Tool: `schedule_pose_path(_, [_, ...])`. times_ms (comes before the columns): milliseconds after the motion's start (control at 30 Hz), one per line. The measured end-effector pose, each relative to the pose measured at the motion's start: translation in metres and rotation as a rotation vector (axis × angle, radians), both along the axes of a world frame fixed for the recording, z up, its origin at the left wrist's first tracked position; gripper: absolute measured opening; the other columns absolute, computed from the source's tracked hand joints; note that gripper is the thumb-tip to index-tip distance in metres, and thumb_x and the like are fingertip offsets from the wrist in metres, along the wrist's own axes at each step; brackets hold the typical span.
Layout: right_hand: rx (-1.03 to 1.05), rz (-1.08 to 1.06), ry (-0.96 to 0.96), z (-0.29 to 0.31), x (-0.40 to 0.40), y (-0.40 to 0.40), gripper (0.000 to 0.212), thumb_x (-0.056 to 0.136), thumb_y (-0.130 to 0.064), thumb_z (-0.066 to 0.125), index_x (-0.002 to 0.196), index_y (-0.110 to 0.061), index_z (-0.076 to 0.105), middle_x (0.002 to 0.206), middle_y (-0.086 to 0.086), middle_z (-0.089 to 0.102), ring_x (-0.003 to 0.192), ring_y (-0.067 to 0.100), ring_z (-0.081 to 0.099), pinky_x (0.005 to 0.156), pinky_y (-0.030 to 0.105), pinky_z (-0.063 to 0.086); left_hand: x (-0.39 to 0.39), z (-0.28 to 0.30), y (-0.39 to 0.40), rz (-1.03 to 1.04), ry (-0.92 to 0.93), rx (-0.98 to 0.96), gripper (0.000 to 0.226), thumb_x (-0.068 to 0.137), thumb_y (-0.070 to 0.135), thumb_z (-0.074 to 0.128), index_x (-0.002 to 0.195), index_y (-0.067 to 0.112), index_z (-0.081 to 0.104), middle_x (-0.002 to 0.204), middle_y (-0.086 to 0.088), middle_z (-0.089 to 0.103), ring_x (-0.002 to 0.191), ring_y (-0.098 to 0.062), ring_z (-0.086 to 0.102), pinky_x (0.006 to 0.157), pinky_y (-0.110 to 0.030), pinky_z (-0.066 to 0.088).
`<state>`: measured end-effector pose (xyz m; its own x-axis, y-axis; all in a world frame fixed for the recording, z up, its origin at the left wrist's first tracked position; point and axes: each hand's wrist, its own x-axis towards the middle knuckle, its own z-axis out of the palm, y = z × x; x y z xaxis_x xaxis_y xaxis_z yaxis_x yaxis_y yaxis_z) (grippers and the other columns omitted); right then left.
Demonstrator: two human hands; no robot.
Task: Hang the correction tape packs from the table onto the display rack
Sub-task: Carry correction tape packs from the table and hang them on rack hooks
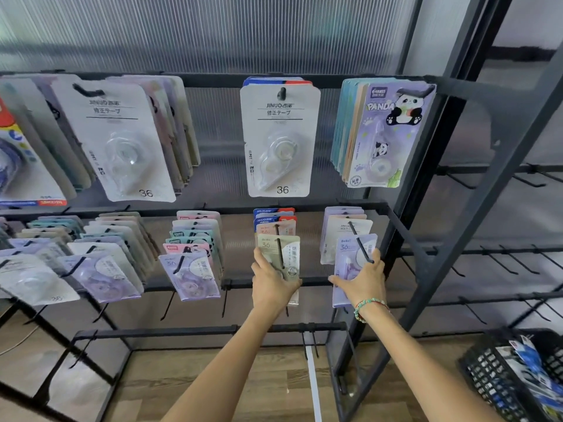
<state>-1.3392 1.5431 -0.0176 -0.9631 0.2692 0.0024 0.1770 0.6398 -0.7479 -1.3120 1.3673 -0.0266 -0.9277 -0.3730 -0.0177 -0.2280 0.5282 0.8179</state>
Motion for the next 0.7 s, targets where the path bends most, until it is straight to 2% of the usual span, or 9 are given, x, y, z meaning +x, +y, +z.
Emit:
schedule_pose_path(400, [-0.087, -0.05, 0.037, -0.006, -0.064, -0.02, 0.113, 0.066, -0.025, 0.086, 0.149, -0.012, 0.011, 0.141, 0.013, 0.034, 0.128, 0.033, 0.04, 0.099, 0.053, 0.043, -0.06, 0.001, -0.013, 0.03, 0.03, 0.006, 0.113, 0.066, 0.021, 0.085, 0.147, 0.012, 0.007, 0.132, -0.018, 0.038, 0.118, -0.039, 0.049, 0.098, -0.051, 0.045])
schedule_pose_path(567, [-0.072, -0.061, 0.036, -0.005, -0.056, -0.023, 0.123, 0.067, -0.03, 0.086, 0.152, -0.015, -0.002, 0.148, 0.011, 0.025, 0.131, 0.033, 0.038, 0.098, 0.053, 0.044, -0.054, -0.001, -0.014, 0.03, 0.029, -0.019, 0.125, 0.064, 0.025, 0.088, 0.15, 0.014, -0.001, 0.135, -0.02, 0.036, 0.124, -0.039, 0.045, 0.1, -0.052, 0.043])
schedule_pose_path(700, [-0.08, -0.032, 0.031, -0.006, -0.042, -0.019, 0.127, 0.068, -0.028, 0.085, 0.151, -0.01, -0.008, 0.156, 0.013, 0.016, 0.141, 0.034, 0.024, 0.11, 0.048, 0.031, -0.039, 0.004, -0.015, 0.006, 0.018, -0.073, 0.131, 0.066, 0.035, 0.087, 0.152, 0.014, -0.011, 0.143, -0.02, 0.029, 0.13, -0.041, 0.036, 0.104, -0.055, 0.036])
